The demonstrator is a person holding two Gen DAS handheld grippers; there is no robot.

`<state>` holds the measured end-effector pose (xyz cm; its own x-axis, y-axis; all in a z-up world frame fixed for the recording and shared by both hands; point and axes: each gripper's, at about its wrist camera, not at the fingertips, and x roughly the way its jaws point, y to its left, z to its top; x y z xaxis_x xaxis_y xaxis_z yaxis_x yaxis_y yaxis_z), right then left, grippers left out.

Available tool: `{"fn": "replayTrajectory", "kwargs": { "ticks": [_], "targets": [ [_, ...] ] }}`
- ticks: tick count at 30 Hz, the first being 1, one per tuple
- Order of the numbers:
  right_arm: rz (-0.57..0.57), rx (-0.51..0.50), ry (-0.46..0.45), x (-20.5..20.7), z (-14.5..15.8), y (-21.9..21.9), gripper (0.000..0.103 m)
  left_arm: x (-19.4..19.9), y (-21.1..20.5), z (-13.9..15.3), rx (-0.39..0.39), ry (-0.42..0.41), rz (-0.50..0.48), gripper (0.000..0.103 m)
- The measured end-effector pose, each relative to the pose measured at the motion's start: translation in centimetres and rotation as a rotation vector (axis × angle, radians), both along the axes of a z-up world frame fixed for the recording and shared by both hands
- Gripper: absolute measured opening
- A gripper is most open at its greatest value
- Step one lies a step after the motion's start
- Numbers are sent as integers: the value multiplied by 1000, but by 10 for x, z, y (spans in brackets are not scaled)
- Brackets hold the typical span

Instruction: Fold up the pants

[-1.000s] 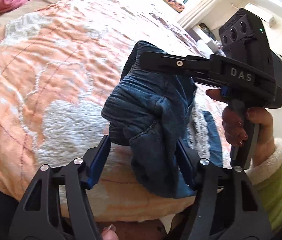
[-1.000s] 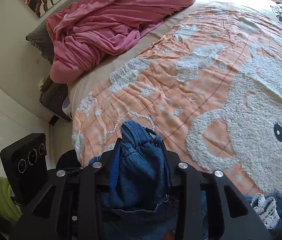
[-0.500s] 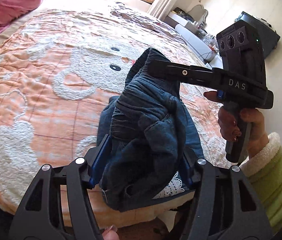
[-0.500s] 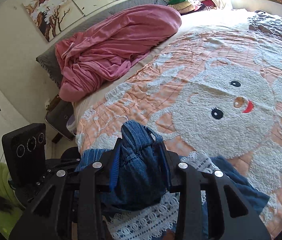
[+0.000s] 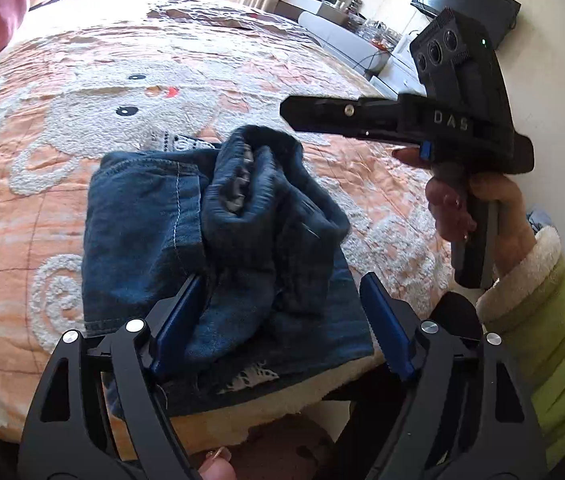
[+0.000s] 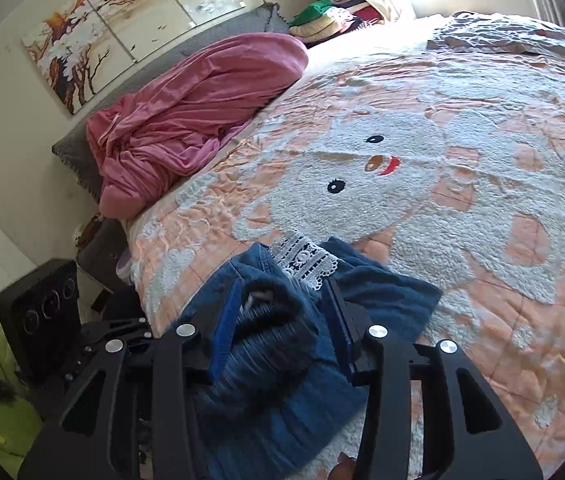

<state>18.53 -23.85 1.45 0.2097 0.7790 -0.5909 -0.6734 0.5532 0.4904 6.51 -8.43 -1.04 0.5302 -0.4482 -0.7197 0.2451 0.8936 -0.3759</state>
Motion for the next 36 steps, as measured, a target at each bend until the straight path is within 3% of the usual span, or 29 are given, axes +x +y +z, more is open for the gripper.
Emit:
{"fn": "replayTrajectory", "kwargs": {
  "ticks": [2,7,11,15,22,28,36],
  "targets": [
    [-43,-36,-6,-3,7,2,58,-4,-7,-3,-6,11,-24,71],
    [-73,-131,7,-6,5,34,65,-21,-12,-1,-6,7,-69,72],
    [-68,-310,-16,-13,-20,51,65,-23,1,9,-35,-15,-81,73],
    [-84,-487,-88,-26,-46,49,65,-21,18,13,-4,-39,-61,73],
    [-180,-426,-70,-38,-58,20,71,6,32,0,240,-40,57,73],
    [-228,-402,-59,-39,-65,15,80,6,29,-24,280,7,32,73],
    [-255,-389,-46,-34,-72,16,89,7,39,-41,227,43,63,75]
  ]
}}
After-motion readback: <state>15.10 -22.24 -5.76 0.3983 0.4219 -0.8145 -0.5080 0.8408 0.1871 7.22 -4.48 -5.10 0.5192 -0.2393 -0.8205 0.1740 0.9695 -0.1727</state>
